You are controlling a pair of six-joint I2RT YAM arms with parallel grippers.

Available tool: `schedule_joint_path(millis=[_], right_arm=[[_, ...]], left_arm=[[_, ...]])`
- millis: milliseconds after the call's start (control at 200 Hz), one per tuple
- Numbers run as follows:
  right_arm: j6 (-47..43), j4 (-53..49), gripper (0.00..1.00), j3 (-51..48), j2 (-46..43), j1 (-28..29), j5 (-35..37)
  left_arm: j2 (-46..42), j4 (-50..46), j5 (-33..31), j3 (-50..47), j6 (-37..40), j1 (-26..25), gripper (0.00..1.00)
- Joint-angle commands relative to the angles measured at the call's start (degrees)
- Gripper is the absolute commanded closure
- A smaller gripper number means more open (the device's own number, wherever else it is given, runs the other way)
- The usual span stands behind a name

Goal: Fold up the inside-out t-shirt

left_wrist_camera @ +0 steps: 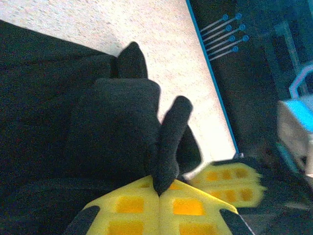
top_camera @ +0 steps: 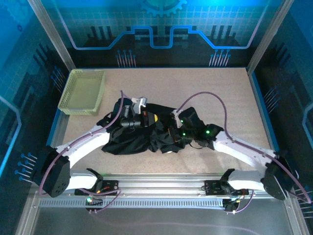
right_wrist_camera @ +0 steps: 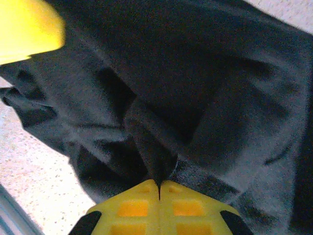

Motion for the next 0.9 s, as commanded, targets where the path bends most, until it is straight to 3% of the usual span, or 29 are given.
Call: schedule_joint_path(millis=[0, 85, 215, 265, 445, 635, 890], right_arm=[[-3.0, 1.5, 1.00, -2.5, -6.7, 0.7, -0.8], [-4.0, 4.4, 1.00, -5.6, -12.9, 0.7, -3.7], [-4.8, 7.9, 1.00, -9.5, -20.2, 0.5, -5.8], [-4.8, 8.6, 1.00, -10.3, -21.8, 0.2, -6.1], [-4.8, 8.8, 1.00, -10.7, -20.9, -0.4, -7.9], [-5.2, 9.8, 1.00, -11.0, -20.2, -0.3, -9.0], [-5.2, 9.8, 1.00, -11.2, -20.0, -0.2, -9.0]], left_arm=[[0.7, -1.6, -0.7, 0.0, -1.1, 1.8, 1.00], [3.5, -4.5, -1.1, 1.7, -0.7, 2.5, 1.00], [7.2, -13.9, -5.2, 6.0, 3.0, 2.5, 0.80], [7.7, -17.3, -7.2, 7.2, 4.6, 2.2, 0.66], [1.7, -23.1, -14.7, 8.9, 10.9, -3.3, 0.35], [-2.0, -23.5, -16.0, 11.3, 13.8, -9.9, 0.31], [5.4, -27.4, -15.9, 15.9, 13.6, -10.2, 0.39]])
